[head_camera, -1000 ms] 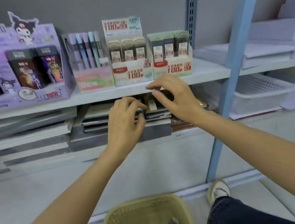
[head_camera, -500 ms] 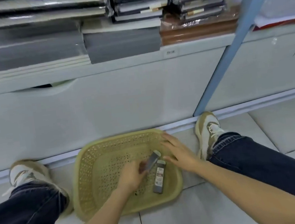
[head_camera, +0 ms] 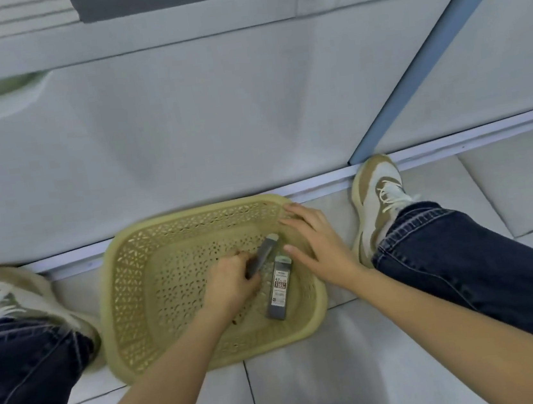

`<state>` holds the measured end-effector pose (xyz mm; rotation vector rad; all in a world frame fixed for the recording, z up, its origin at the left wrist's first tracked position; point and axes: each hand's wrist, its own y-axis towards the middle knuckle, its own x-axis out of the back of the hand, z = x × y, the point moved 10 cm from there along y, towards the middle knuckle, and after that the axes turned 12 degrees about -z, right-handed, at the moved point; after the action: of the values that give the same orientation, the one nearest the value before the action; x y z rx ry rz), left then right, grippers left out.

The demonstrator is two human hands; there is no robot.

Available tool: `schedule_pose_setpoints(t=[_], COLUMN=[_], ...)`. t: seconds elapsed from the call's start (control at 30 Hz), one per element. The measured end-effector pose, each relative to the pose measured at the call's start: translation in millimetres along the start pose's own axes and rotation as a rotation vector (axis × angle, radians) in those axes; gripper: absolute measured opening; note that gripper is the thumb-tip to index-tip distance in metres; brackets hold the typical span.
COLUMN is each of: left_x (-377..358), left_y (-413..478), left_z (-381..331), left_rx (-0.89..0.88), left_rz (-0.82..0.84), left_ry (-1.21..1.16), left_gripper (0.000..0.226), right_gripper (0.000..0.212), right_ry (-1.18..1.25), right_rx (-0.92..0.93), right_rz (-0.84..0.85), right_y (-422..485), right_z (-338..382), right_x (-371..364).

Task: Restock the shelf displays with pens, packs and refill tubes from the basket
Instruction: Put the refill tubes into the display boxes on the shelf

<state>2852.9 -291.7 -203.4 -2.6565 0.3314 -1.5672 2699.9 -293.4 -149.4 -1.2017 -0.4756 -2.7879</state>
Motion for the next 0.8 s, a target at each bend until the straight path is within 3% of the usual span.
schedule_pose_setpoints(t=[0.13,0.27,0.4,0.47,0.6,0.8], left_x=[11,13,15,11,-7,-35], left_y=[-3,-15,-19,-19,-21,-23], left_z=[7,-5,-21,-18,-2,-13], left_rx=[0.086,0.175,0.23,0.266,0.28,0.218], left_rz=[-0.012,0.083,0.109,0.087,0.091,0.142], left_ry=[-0.242,-0.693,-0.935,-0.87,-0.283,0.065], left_gripper=[0.027,0.025,0.021,0.015,0.029,0.056], right_gripper=[0.044,0.043,0.021,0.012,0.015,0.01], right_ry=[-0.044,0.058,0.274,0.387,0.394,0.362], right_rx=[-0.005,-0.092,-0.277,-0.368,-0.424,-0.425], right_rz=[-0.042,-0.062,0.001,-0.035,-0.131,-0.06], right_y=[5,15,23,27,27,12], right_z=[2,6,0,-9,-27,-34], right_x=[7,10,10,18,33,16])
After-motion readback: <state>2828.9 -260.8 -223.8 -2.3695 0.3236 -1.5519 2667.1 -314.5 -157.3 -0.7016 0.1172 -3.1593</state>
